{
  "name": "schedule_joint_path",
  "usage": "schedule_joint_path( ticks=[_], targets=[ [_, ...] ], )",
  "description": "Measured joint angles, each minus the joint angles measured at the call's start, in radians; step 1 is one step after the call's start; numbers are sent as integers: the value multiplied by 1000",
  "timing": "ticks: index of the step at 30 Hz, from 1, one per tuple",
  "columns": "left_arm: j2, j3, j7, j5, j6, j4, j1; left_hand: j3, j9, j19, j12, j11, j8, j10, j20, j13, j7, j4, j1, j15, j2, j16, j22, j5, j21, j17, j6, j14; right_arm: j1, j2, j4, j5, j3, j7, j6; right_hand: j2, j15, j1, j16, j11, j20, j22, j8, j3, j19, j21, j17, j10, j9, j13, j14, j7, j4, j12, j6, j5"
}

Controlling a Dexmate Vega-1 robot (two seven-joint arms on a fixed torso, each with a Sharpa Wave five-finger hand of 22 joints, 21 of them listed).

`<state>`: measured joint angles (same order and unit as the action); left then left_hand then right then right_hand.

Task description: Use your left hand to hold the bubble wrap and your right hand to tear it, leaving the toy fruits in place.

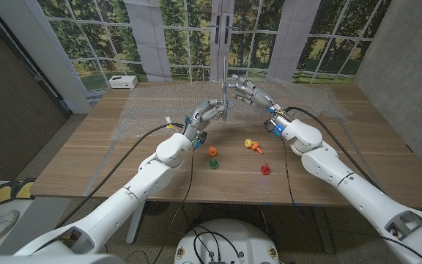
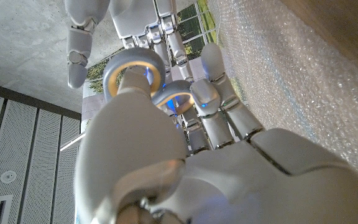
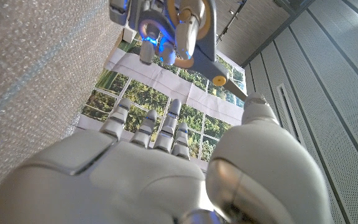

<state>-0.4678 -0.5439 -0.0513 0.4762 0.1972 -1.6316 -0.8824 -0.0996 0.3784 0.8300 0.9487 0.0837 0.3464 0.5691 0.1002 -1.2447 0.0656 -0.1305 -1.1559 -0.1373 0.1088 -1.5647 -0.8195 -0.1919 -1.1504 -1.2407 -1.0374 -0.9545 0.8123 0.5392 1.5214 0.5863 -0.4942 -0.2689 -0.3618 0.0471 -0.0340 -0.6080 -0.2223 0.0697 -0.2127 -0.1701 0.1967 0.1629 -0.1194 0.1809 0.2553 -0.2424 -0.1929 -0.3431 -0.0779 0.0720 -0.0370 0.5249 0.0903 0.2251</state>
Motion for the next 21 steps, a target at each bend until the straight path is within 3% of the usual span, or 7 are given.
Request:
schedule_joint_path(
  ticks=[8,12,17,19,21],
  targets=[
    [-31,26,-12,11,-4,-51,-26,-2,4,0,0,0,0,0,0,0,1,2,0,0,0,0,9,0,-4,0,-1,0,17,4,0,12,19,33,0,-4,-3,12,0,0,5,0,0,-3,5,0,0,0,0,5,11,0,3,-7,-10,-8],
    [-37,34,-16,18,-4,-62,-33,2,18,0,10,0,-2,0,0,2,13,7,0,0,0,0,21,4,-11,0,-13,-6,24,5,1,17,26,41,0,-4,-2,12,0,-2,5,0,0,-3,5,0,0,-3,0,7,12,0,3,-8,-10,-16],
    [-43,44,-20,28,-1,-75,-46,16,69,0,15,-6,43,6,0,2,17,20,6,-4,-5,0,35,4,-31,0,-17,-11,31,5,1,26,32,52,7,-9,-2,17,-4,-4,5,0,0,-7,5,0,-5,-4,0,9,12,0,7,-11,-10,-16],
    [-44,46,-21,31,0,-77,-48,16,84,0,28,-23,58,23,0,1,18,20,32,-9,-5,0,41,4,-33,0,-26,-16,32,5,1,28,34,53,8,-9,-2,17,-4,-4,5,0,0,-7,5,0,-5,-4,0,9,12,0,7,-15,-10,-22],
    [-44,48,-23,34,2,-79,-50,22,96,0,89,-76,68,76,0,-2,27,26,43,-9,-17,0,45,4,-33,0,-35,-16,32,6,1,29,35,54,9,-9,-2,17,-4,-4,5,0,0,-7,5,0,-5,-4,0,10,12,0,7,-15,-10,-22]
  ],
)
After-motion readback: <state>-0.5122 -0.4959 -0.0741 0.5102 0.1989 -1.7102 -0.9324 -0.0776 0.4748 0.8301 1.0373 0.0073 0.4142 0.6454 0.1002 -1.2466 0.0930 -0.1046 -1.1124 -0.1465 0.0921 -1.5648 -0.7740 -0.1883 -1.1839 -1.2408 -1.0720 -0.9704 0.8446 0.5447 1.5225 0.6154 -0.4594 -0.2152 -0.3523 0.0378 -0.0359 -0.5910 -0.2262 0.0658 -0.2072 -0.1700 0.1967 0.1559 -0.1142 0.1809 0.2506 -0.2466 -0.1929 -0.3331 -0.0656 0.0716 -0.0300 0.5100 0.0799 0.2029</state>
